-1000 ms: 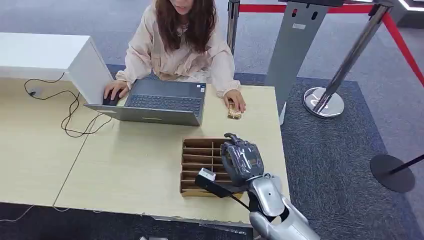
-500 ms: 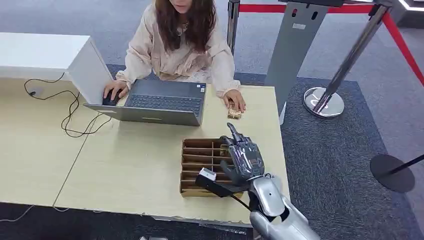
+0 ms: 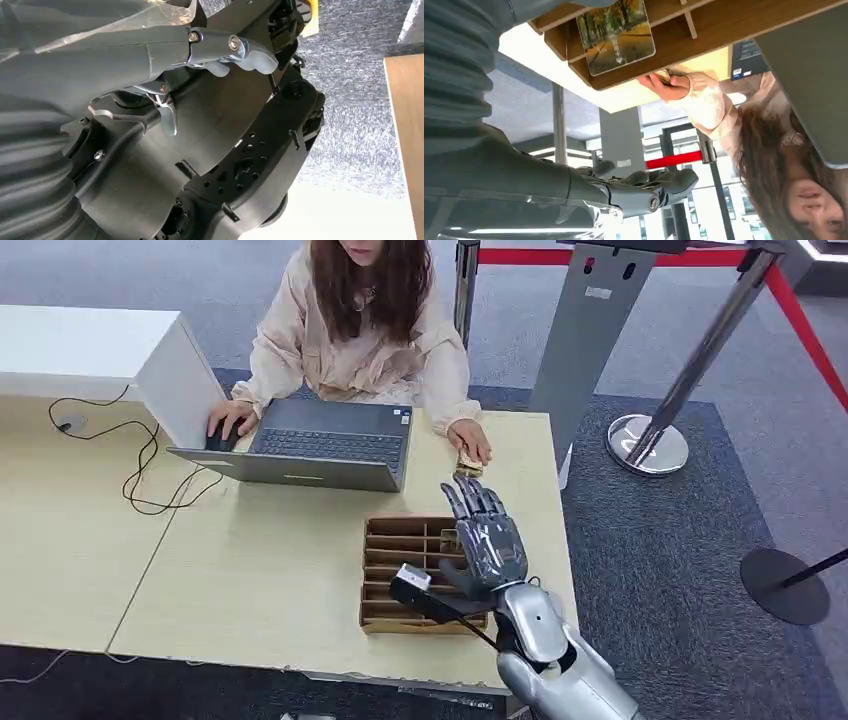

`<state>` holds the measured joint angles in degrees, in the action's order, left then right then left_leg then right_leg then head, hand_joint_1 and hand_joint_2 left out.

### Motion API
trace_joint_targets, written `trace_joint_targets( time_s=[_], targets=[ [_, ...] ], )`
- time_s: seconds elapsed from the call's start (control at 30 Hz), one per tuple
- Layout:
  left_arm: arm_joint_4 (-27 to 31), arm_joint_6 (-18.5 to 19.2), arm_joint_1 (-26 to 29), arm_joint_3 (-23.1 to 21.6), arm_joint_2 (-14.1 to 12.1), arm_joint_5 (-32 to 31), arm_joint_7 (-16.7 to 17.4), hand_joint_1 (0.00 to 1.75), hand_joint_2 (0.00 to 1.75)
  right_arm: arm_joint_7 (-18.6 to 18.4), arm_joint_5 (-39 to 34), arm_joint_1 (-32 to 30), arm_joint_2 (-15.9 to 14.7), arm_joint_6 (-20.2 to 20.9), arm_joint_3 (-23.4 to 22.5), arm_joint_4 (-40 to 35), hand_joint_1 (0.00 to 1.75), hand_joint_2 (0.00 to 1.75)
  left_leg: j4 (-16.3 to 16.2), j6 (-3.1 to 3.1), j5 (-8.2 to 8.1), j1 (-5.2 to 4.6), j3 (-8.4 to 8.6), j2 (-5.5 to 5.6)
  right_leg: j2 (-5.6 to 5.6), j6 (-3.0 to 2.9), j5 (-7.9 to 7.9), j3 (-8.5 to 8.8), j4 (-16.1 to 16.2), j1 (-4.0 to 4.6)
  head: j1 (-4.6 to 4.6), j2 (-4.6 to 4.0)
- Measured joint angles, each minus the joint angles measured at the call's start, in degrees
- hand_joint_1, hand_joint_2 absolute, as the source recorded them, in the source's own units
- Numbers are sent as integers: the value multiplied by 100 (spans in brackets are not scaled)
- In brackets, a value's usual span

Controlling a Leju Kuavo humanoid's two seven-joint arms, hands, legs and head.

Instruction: Pass the card to the sensor for recognition and then transmit it.

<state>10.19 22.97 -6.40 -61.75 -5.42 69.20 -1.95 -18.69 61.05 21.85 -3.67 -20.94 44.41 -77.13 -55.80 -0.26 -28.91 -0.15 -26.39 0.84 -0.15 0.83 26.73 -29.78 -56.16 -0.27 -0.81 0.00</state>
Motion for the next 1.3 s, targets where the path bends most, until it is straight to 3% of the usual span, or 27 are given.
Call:
trace_joint_targets(
  time_s=[0.3, 0.5, 0.57, 0.67, 1.3],
  targets=[
    [0, 13, -1, -11, 0, -33, -46, 0, 175, -103, -70, 300, -7, 286, 28, -7, 3, 175, 0, 0, 0, 0, 1, 0, 0, 0, 0, 0, 0, 0, 0, -2],
    [0, 20, -1, -17, 0, -35, -55, 0, 175, -153, -103, 360, -26, 350, 55, 0, 33, 175, 0, 0, 0, 0, 1, 0, 0, 0, 0, 0, 0, 0, 0, -2],
    [0, 20, -1, -20, 0, -35, -70, 0, 175, -155, -123, 359, -28, 359, 59, 20, 51, 175, 0, 0, 0, 0, 0, 0, 0, 0, 0, 0, 0, 0, 0, 0],
    [0, 22, -1, -20, 0, -35, -72, 0, 175, -155, -122, 358, -39, 363, 59, 59, 59, 175, 0, 0, 0, 0, 0, 0, 0, 0, 0, 0, 0, 0, 0, -2],
    [0, 22, 0, -37, -2, -46, -127, 0, 175, -157, -129, 345, -136, 422, 98, 195, 61, 175, 0, 0, 0, 0, 0, 0, 0, 0, 0, -1, 0, 0, 0, -2]
  ],
)
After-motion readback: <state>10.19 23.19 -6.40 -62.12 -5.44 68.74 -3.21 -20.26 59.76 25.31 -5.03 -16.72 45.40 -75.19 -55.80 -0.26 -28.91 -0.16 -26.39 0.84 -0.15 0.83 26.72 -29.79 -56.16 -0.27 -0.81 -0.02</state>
